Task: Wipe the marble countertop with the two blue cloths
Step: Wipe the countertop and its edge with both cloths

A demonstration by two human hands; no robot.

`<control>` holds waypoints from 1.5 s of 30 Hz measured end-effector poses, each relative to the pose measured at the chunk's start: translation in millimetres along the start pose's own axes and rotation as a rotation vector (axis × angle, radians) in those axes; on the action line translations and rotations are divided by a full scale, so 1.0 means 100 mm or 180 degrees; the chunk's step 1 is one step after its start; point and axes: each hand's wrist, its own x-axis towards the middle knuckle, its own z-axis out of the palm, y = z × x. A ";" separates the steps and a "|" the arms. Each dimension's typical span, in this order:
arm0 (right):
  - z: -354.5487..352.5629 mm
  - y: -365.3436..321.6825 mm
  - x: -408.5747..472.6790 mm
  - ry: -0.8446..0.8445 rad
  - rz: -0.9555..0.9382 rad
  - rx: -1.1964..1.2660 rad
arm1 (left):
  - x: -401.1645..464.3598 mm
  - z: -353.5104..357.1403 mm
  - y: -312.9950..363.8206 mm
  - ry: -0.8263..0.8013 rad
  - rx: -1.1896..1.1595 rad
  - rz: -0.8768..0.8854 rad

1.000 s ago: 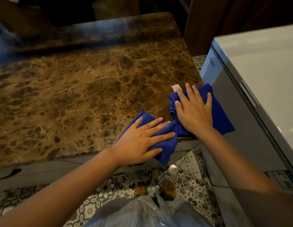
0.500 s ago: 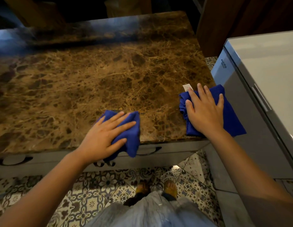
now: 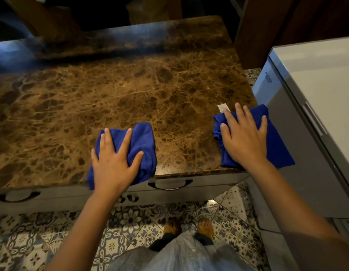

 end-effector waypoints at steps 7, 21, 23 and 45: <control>0.01 0.00 0.00 0.0047 -0.0007 0.0016 | 0.40 0.17 0.62 -0.0283 0.0082 0.0762; 0.03 0.00 0.01 0.0071 -0.0027 0.0027 | 0.08 0.34 1.19 -0.0342 -0.0072 0.1670; 0.03 0.00 0.01 0.0083 -0.0027 0.0028 | 0.01 0.36 1.26 -0.0306 -0.0131 0.1468; -0.09 0.27 -0.12 -0.0174 -0.0688 0.0256 | -0.23 0.12 0.95 -0.0464 -0.0187 0.2749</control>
